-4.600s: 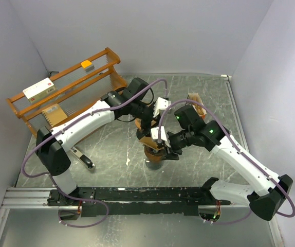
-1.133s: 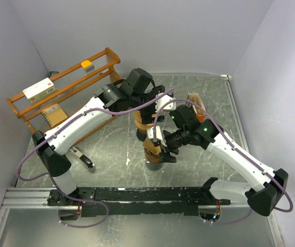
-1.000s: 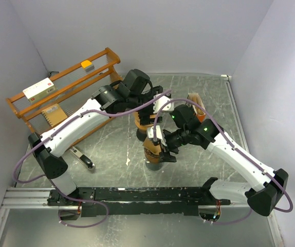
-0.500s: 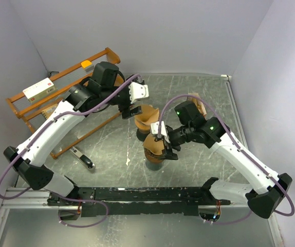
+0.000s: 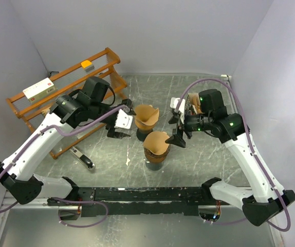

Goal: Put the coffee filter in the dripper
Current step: Place the coffee filter in the coffee dripper.

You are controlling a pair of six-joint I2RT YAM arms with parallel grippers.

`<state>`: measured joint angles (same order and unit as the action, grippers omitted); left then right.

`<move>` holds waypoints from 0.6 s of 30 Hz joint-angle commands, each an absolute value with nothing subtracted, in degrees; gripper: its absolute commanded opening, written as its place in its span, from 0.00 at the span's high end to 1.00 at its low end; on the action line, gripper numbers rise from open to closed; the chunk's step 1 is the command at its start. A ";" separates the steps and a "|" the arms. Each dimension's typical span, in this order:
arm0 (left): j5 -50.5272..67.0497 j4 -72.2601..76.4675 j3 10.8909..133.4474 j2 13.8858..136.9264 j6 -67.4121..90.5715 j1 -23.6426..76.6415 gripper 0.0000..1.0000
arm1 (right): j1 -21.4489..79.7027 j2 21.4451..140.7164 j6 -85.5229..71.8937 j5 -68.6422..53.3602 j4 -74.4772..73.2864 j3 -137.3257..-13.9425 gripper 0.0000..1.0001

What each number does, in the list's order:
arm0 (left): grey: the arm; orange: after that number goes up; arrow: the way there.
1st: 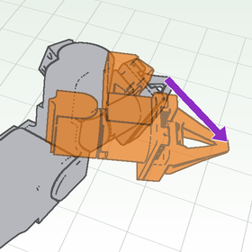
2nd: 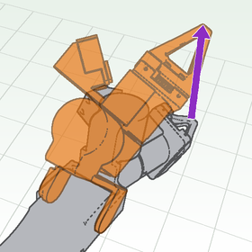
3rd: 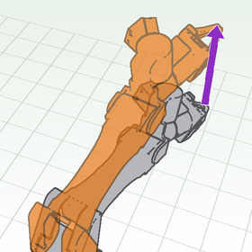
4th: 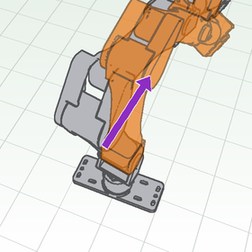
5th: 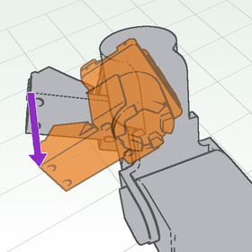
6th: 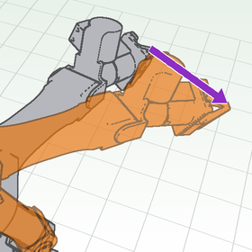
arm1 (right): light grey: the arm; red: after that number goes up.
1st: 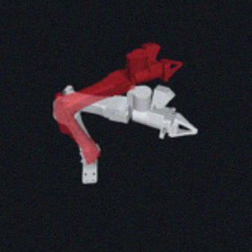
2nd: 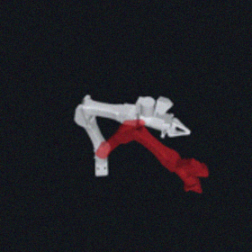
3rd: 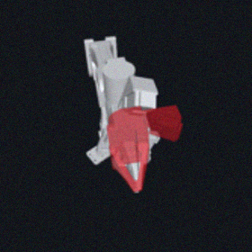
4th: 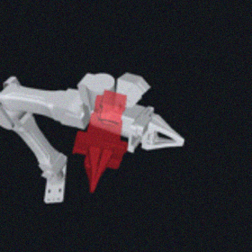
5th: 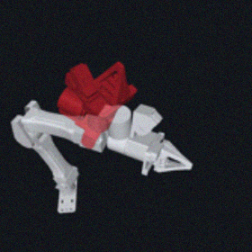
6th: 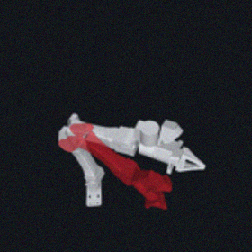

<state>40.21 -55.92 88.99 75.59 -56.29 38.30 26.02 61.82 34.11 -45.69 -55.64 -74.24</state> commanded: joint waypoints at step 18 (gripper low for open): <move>36.47 -64.42 89.70 85.84 -71.98 54.92 0.13 | 26.12 70.66 23.62 -33.61 -54.68 -71.55 0.17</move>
